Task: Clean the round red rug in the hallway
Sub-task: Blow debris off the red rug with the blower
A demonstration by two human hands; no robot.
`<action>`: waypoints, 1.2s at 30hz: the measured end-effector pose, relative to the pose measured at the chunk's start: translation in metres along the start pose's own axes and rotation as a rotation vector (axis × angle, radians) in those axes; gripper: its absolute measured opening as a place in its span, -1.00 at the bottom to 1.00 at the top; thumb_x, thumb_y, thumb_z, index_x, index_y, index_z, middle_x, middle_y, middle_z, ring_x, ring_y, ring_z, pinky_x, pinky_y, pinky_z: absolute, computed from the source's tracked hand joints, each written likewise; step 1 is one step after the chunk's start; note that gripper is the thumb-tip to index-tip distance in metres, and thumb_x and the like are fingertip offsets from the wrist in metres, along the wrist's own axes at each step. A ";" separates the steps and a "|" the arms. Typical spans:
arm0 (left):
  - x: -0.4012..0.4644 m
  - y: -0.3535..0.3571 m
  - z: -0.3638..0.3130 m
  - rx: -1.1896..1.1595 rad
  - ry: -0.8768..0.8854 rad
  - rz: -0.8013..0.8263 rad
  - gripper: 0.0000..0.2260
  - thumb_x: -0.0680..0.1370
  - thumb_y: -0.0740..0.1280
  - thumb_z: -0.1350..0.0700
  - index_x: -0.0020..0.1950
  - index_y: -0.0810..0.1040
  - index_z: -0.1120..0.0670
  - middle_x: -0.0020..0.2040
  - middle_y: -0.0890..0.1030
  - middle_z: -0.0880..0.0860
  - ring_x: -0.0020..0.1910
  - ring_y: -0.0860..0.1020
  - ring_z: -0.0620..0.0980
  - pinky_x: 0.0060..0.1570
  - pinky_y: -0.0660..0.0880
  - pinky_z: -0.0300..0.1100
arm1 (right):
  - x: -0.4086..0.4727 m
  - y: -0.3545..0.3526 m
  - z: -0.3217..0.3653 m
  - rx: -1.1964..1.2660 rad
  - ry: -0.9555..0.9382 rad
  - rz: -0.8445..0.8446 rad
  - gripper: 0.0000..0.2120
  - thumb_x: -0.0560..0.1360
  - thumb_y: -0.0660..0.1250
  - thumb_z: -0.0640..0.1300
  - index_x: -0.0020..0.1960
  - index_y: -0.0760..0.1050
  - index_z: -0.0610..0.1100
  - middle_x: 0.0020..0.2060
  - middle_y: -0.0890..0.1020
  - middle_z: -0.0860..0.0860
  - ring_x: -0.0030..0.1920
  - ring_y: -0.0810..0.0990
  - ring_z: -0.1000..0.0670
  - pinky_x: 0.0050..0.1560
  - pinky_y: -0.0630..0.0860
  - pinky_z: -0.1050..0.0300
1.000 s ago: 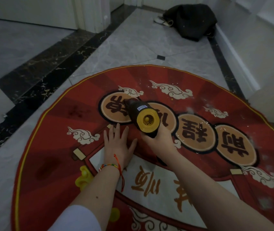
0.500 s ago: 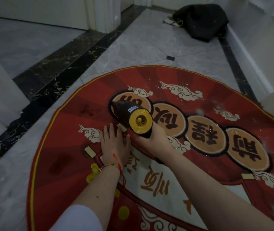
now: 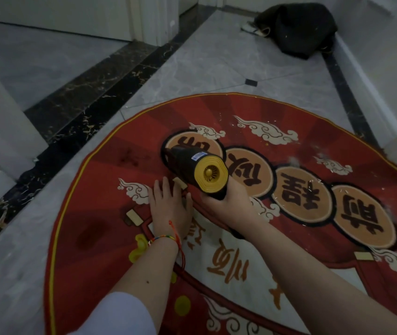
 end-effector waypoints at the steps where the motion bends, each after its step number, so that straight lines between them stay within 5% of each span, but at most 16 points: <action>1: 0.001 0.001 0.000 0.006 0.001 -0.010 -0.50 0.64 -0.05 -0.14 0.48 0.28 0.08 0.52 0.20 0.16 0.51 0.08 0.18 0.49 -0.05 0.08 | 0.000 -0.002 -0.001 0.007 0.008 -0.009 -0.74 0.41 0.44 -0.09 0.06 0.48 -0.03 -0.12 0.58 0.12 -0.08 0.55 0.16 -0.23 0.37 0.45; 7: 0.001 0.009 0.000 0.074 0.005 -0.067 -0.61 0.59 0.22 0.00 0.34 0.47 0.16 0.34 0.47 0.24 0.35 0.37 0.28 0.37 0.25 0.16 | -0.040 -0.035 -0.006 0.007 0.006 0.024 -0.70 0.42 0.44 -0.20 0.00 0.41 0.09 -0.14 0.54 0.23 -0.14 0.50 0.38 -0.20 0.37 0.56; 10: -0.001 0.010 -0.003 0.121 0.056 -0.101 -0.66 0.54 0.32 0.05 0.25 0.55 0.20 0.23 0.55 0.25 0.24 0.48 0.30 0.24 0.41 0.17 | -0.059 -0.044 -0.007 0.001 0.000 0.054 -0.67 0.42 0.42 -0.26 -0.10 0.41 0.15 -0.17 0.57 0.18 -0.14 0.53 0.32 -0.20 0.41 0.50; 19: -0.006 0.013 -0.001 0.086 0.095 -0.219 -0.64 0.41 0.48 0.15 0.16 0.59 0.24 0.11 0.61 0.27 0.11 0.56 0.31 0.12 0.48 0.18 | -0.048 -0.023 -0.004 -0.020 0.009 0.035 -0.78 0.42 0.43 -0.18 0.01 0.47 -0.04 -0.16 0.57 0.11 -0.14 0.53 0.22 -0.20 0.44 0.36; 22: -0.004 0.015 0.002 0.055 0.073 -0.244 -0.63 0.38 0.50 0.16 0.13 0.59 0.28 0.09 0.62 0.27 0.10 0.58 0.29 0.09 0.51 0.15 | -0.044 -0.021 -0.005 -0.006 0.009 0.053 -0.74 0.43 0.43 -0.16 0.05 0.44 -0.01 -0.13 0.56 0.15 -0.12 0.52 0.24 -0.20 0.43 0.42; 27: -0.004 0.017 0.005 0.042 0.051 -0.296 -0.70 0.51 0.30 0.15 0.17 0.57 0.28 0.12 0.60 0.26 0.14 0.56 0.28 0.13 0.50 0.12 | -0.052 -0.026 -0.008 -0.041 -0.021 0.113 -0.80 0.38 0.43 -0.26 -0.05 0.48 -0.10 -0.19 0.59 0.02 -0.16 0.55 0.13 -0.18 0.48 0.19; 31: -0.001 0.023 0.009 0.067 0.062 -0.282 -0.67 0.44 0.31 0.16 0.15 0.59 0.27 0.11 0.61 0.23 0.12 0.58 0.25 0.09 0.52 0.09 | -0.034 -0.016 0.003 0.002 -0.024 0.138 -0.72 0.42 0.44 -0.21 0.03 0.43 0.02 -0.16 0.55 0.21 -0.16 0.51 0.34 -0.23 0.40 0.47; 36: 0.007 0.036 0.016 0.073 0.075 -0.192 -0.68 0.41 0.40 0.13 0.09 0.63 0.27 0.08 0.62 0.24 0.11 0.58 0.27 0.10 0.52 0.10 | -0.009 0.007 0.017 0.021 -0.044 0.177 -0.64 0.44 0.44 -0.13 0.20 0.44 -0.02 -0.07 0.53 0.20 -0.05 0.50 0.23 -0.17 0.40 0.54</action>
Point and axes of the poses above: each hand's wrist, its own x-axis towards the middle knuckle, its own y-axis out of the palm, z = x × y, the point moved 4 cm from there along x, towards the middle knuckle
